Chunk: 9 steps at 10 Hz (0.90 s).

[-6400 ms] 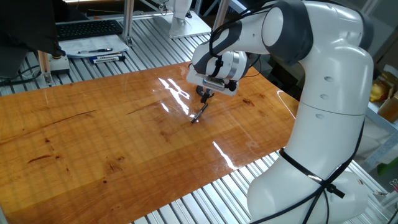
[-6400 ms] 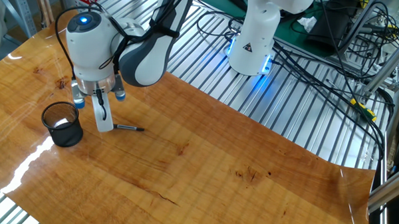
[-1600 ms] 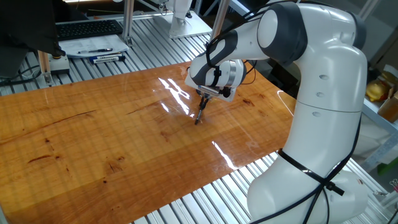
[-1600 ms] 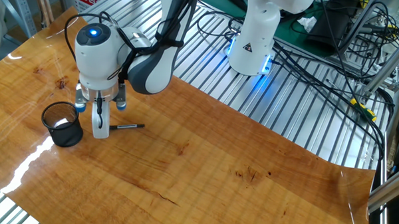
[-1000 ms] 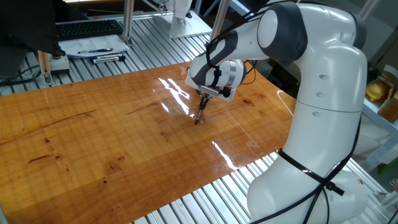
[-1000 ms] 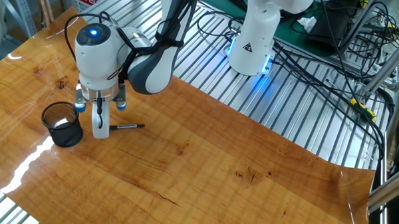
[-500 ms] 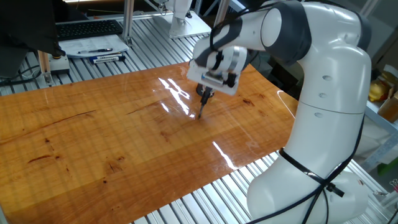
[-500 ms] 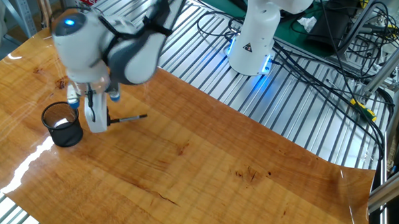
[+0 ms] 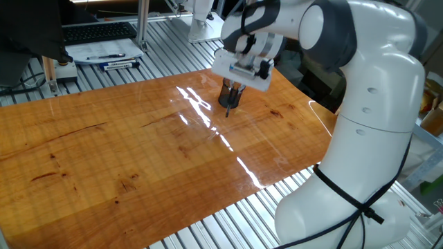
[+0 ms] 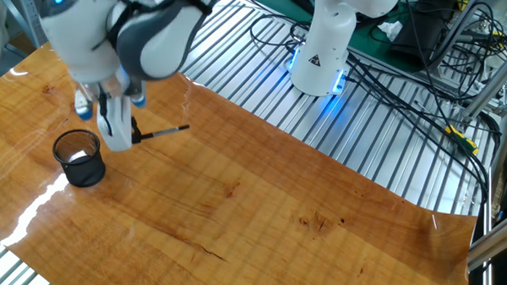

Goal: Put the pen into the pen holder

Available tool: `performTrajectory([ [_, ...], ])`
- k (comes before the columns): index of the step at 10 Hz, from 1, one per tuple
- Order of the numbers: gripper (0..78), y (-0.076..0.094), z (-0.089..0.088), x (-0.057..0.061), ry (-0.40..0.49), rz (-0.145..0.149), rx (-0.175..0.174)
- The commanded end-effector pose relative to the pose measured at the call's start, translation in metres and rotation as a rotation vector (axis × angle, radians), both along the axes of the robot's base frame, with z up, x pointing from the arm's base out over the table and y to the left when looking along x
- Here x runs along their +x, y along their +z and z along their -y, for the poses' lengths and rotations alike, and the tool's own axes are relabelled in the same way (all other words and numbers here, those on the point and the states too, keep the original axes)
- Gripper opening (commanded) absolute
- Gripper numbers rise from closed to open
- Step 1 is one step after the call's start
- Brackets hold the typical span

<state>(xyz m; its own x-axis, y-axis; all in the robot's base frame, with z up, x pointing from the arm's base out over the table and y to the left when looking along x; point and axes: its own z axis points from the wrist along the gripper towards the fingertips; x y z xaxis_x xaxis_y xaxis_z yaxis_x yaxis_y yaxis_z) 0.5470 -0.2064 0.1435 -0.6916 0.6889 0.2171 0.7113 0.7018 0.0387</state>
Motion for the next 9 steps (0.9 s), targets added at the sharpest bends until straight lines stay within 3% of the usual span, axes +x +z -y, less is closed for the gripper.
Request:
performTrajectory([
  [1, 1.2, 0.059, 0.006, -0.003, -0.028, 0.019, -0.08],
  [2, 1.2, 0.064, 0.008, -0.003, -0.031, 0.037, -0.098],
  [3, 1.2, 0.068, 0.01, -0.002, -0.042, 0.078, -0.116],
  [4, 1.2, 0.071, 0.011, -0.001, -0.051, 0.122, -0.147],
  [5, 1.2, 0.073, 0.012, 0.001, -0.049, 0.145, -0.191],
  [9, 1.2, 0.087, 0.017, 0.014, -0.055, 0.183, -0.219],
])
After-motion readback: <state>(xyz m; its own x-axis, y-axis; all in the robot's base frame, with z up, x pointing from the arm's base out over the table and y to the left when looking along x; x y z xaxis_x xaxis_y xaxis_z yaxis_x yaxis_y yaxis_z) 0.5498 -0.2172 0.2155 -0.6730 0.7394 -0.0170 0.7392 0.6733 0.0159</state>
